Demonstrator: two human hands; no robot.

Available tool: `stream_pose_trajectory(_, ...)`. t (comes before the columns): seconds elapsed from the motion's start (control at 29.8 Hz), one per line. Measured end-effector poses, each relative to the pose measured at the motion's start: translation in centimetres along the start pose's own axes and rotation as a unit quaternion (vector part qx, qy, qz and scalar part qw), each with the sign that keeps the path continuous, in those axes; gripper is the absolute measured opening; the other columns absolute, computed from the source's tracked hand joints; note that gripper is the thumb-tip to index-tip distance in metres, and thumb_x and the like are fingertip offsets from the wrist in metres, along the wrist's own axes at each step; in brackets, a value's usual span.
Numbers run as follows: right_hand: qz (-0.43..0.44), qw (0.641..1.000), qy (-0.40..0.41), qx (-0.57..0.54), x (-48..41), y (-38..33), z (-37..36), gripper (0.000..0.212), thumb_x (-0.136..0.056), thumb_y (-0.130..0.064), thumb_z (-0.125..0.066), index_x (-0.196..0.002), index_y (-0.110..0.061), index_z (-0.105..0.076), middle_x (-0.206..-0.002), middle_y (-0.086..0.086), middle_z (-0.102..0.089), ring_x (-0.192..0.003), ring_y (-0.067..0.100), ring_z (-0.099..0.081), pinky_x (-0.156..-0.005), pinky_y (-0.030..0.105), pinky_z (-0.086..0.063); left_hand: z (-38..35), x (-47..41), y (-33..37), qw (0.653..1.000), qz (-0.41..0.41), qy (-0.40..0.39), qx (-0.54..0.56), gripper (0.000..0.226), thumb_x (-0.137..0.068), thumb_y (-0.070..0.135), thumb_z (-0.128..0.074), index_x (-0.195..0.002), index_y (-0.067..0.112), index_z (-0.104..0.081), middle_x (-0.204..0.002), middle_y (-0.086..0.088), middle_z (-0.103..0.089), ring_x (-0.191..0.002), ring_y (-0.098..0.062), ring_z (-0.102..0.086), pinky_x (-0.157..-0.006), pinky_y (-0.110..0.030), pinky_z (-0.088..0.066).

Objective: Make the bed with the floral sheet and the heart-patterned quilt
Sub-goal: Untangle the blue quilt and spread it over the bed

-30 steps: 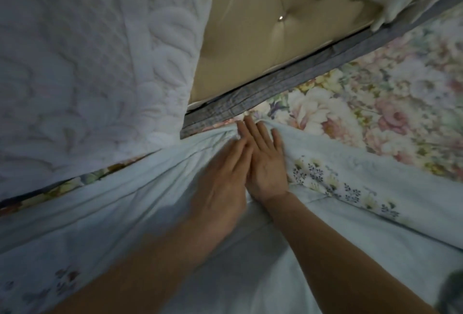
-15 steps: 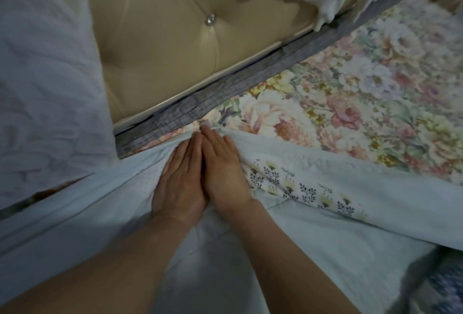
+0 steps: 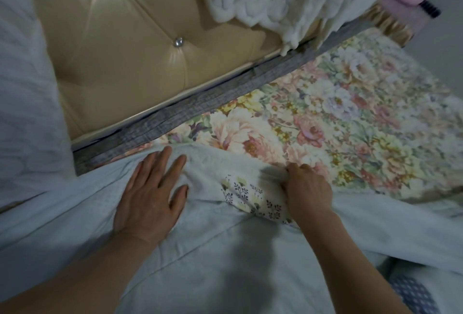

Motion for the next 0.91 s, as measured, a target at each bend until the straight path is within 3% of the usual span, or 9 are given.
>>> stream_pose_trajectory(0.1, -0.007, 0.996, 0.092, -0.016, -1.1, -0.5, 3.0, 0.014, -0.098, -0.011, -0.048, -0.108, -0.01, -0.057, -0.104, 0.011, -0.049, -0.083, 0.033, -0.058, -0.063, 0.033, -0.033, -0.1, -0.1, 0.3, 1.0, -0.002, -0.004, -0.002, 0.062, -0.099, 0.052, -0.018, -0.152, 0.025, -0.036, -0.16, -0.006, -0.028, -0.146, -0.028, -0.027, -0.12, -0.036, -0.013)
stream_pose_trajectory(0.23, -0.013, 0.96, 0.207, -0.187, -5.8, -1.5, 9.9, 0.013, -0.097, -0.008, -0.046, -0.097, -0.002, -0.057, -0.1, 0.018, -0.048, -0.079, 0.03, -0.048, -0.066, 0.03, -0.025, 0.1, 0.2, 0.2, 1.0, 0.012, 0.006, 0.008, 0.064, -0.097, 0.048, -0.027, -0.154, 0.019, -0.03, -0.163, -0.008, -0.017, -0.149, -0.026, -0.017, -0.121, -0.032, -0.006)
stream_pose_trajectory(0.3, -0.016, 0.941, 0.216, -0.258, -10.3, -3.3, 12.0, 0.015, -0.097, -0.008, -0.044, -0.097, -0.001, -0.058, -0.104, 0.021, -0.052, -0.082, 0.032, -0.052, -0.065, 0.031, -0.024, 0.3, 0.3, 0.0, 1.0, 0.013, 0.016, 0.015, 0.065, -0.097, 0.044, -0.031, -0.155, 0.015, -0.028, -0.164, -0.01, -0.013, -0.151, -0.027, -0.013, -0.121, -0.034, -0.008)
stream_pose_trajectory(0.4, 0.031, 0.962, 0.131, -0.237, -15.1, -8.3, 8.1, 0.024, -0.097, -0.004, -0.041, -0.109, 0.001, -0.061, -0.117, 0.023, -0.055, -0.1, 0.038, -0.056, -0.077, 0.037, -0.037, 0.8, 0.2, -0.5, 0.999, 0.025, 0.031, 0.017, 0.064, -0.098, 0.039, -0.036, -0.154, 0.009, -0.027, -0.164, -0.011, -0.011, -0.152, -0.028, -0.009, -0.12, -0.039, -0.015)
stream_pose_trajectory(0.47, 0.02, 0.962, 0.116, -0.247, -15.1, -8.4, 3.4, 0.024, -0.098, -0.004, -0.039, -0.114, -0.001, -0.056, -0.121, 0.02, -0.054, -0.105, 0.037, -0.053, -0.081, 0.038, -0.036, 1.0, 0.0, -0.4, 0.999, 0.024, 0.025, 0.02, 0.062, -0.098, 0.036, -0.036, -0.153, 0.007, -0.03, -0.163, -0.013, -0.015, -0.151, -0.03, -0.011, -0.119, -0.042, -0.019)
stream_pose_trajectory(0.67, 0.045, 0.896, 0.235, -0.375, -12.5, -8.4, 0.6, 0.016, -0.099, -0.01, -0.042, -0.109, -0.004, -0.053, -0.121, 0.014, -0.051, -0.107, 0.031, -0.044, -0.091, 0.041, -0.035, 2.9, 0.3, 1.1, 0.999, -0.014, 0.028, -0.026, 0.059, -0.087, 0.018, -0.031, -0.143, 0.01, -0.05, -0.153, -0.013, -0.04, -0.144, -0.042, -0.028, -0.116, -0.055, -0.023)
stream_pose_trajectory(0.77, 0.048, 0.885, 0.258, -0.385, -13.8, -7.9, 0.6, 0.02, -0.096, -0.012, -0.04, -0.107, -0.005, -0.055, -0.118, 0.014, -0.053, -0.106, 0.031, -0.045, -0.09, 0.043, -0.038, 4.8, -5.0, 7.3, 0.995, -0.054, 0.07, -0.041, 0.072, -0.072, 0.004, -0.022, -0.134, 0.004, -0.058, -0.14, -0.016, -0.054, -0.131, -0.038, -0.049, -0.119, -0.046, -0.022)
stream_pose_trajectory(0.84, 0.052, 0.877, 0.276, -0.389, -13.5, -7.7, 0.4, 0.021, -0.093, -0.011, -0.039, -0.103, -0.004, -0.056, -0.113, 0.016, -0.055, -0.101, 0.032, -0.047, -0.087, 0.043, -0.04, 4.0, -9.2, 11.1, 0.996, -0.081, 0.027, -0.023, 0.072, -0.078, 0.003, -0.018, -0.147, 0.003, -0.039, -0.154, -0.016, -0.038, -0.144, -0.03, -0.033, -0.121, -0.039, -0.015)
stream_pose_trajectory(0.91, 0.062, 0.868, 0.29, -0.398, -13.4, -7.7, 0.8, 0.018, -0.091, -0.007, -0.043, -0.101, -0.002, -0.057, -0.11, 0.016, -0.056, -0.099, 0.032, -0.048, -0.085, 0.042, -0.04, 0.2, -12.6, 11.6, 0.995, -0.089, -0.034, -0.013, 0.067, -0.092, 0.012, -0.019, -0.157, 0.013, -0.004, -0.165, -0.005, 0.0, -0.152, -0.022, 0.006, -0.123, -0.037, 0.005)
Point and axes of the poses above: each hand's wrist, its own x-axis away from the middle knuckle, its own z-axis out of the back of the hand, y = z × x, the point moved 9 cm from there along -x, towards the middle knuckle
